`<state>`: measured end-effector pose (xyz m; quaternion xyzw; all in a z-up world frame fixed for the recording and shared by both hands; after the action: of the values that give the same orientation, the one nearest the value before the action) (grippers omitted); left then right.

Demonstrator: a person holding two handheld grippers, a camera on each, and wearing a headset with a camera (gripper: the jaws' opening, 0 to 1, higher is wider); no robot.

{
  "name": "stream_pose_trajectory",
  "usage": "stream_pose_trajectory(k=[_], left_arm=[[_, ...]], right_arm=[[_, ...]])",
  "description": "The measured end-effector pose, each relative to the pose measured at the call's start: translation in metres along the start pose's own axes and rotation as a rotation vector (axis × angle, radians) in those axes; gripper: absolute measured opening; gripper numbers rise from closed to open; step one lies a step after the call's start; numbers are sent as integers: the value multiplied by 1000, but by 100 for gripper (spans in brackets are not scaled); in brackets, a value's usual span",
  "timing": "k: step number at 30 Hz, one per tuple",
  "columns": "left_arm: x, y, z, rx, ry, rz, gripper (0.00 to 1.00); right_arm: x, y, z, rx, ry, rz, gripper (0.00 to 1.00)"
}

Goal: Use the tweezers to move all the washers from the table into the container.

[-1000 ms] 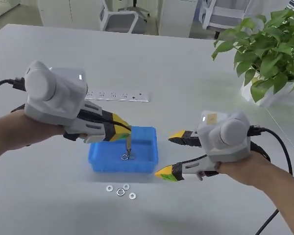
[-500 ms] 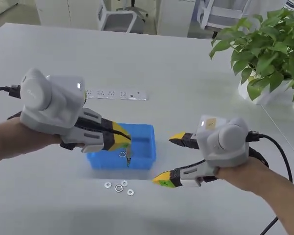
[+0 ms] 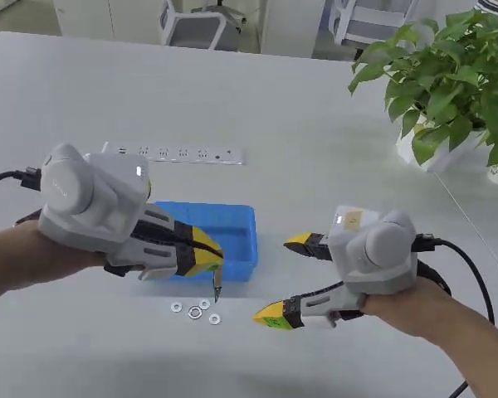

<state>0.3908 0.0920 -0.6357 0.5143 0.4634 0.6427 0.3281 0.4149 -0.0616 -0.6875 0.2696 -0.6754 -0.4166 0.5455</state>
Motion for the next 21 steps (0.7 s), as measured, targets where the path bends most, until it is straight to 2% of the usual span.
stream_pose_trajectory(k=[11,21], left_arm=[[-5,-11,-9,-8,-20,8,5],[-11,-21,-14,-5,-28,25,5]], right_arm=[[3,-3,3,-13,-6,-3,73],[4,-7,6,-24,-6,-3,73]])
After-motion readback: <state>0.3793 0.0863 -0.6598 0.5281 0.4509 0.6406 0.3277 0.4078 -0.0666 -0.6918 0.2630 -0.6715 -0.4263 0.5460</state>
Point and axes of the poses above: the centre of the closed fingertips' face, and the gripper's own axes: x roughly backward along the fingers, z roughly to its left, y roughly out of its top, the point moved 7 cm from there along x, roughly backward along the fingers, and after that the axes turned 8 degrees about -z, right-handed, at the moved point
